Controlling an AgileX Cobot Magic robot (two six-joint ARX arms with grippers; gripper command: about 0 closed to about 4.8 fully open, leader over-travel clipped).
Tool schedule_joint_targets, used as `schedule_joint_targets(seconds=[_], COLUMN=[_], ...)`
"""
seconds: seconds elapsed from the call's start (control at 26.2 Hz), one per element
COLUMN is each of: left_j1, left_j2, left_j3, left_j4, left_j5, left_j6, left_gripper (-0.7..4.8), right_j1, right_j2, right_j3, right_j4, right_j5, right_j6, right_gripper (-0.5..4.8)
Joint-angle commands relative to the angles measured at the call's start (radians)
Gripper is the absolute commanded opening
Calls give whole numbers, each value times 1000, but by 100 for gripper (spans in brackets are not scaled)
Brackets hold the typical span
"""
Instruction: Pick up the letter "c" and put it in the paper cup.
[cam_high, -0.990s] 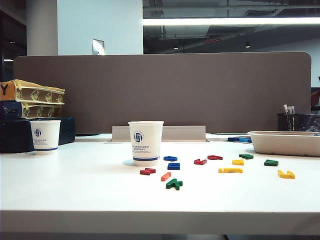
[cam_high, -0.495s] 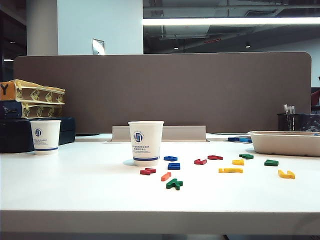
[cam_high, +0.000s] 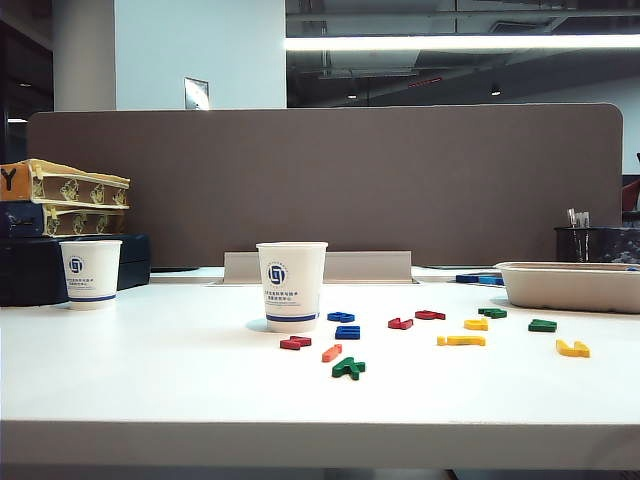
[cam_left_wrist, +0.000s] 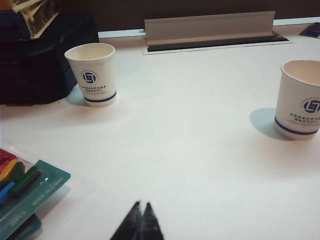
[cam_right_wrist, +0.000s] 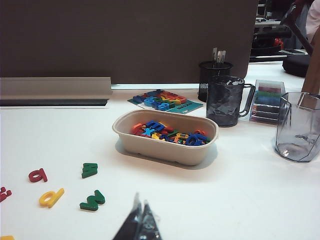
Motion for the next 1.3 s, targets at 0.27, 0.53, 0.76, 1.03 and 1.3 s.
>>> schedule_joint_targets(seconds=[0.27, 0.53, 0.76, 1.03, 1.3], left_j1=[0, 0, 0, 50, 67], left_j2=[-1, -60, -95, -161, -226], left_j3=[3, 3, 3, 3, 3], left_j4=[13, -2, -11, -74, -135], left_j5=[4, -10, -11, 66, 81], left_j6=[-2, -2, -2, -2, 2], left_gripper=[-6, -6, -6, -6, -6], right_j1=[0, 1, 1, 1, 1], right_j2=[-4, -4, -4, -4, -4], right_j3=[3, 3, 3, 3, 3], right_j4=[14, 14, 13, 13, 13], right_j5=[1, 1, 1, 1, 1], right_j6=[0, 0, 0, 0, 0], right_gripper=[-1, -1, -1, -1, -1])
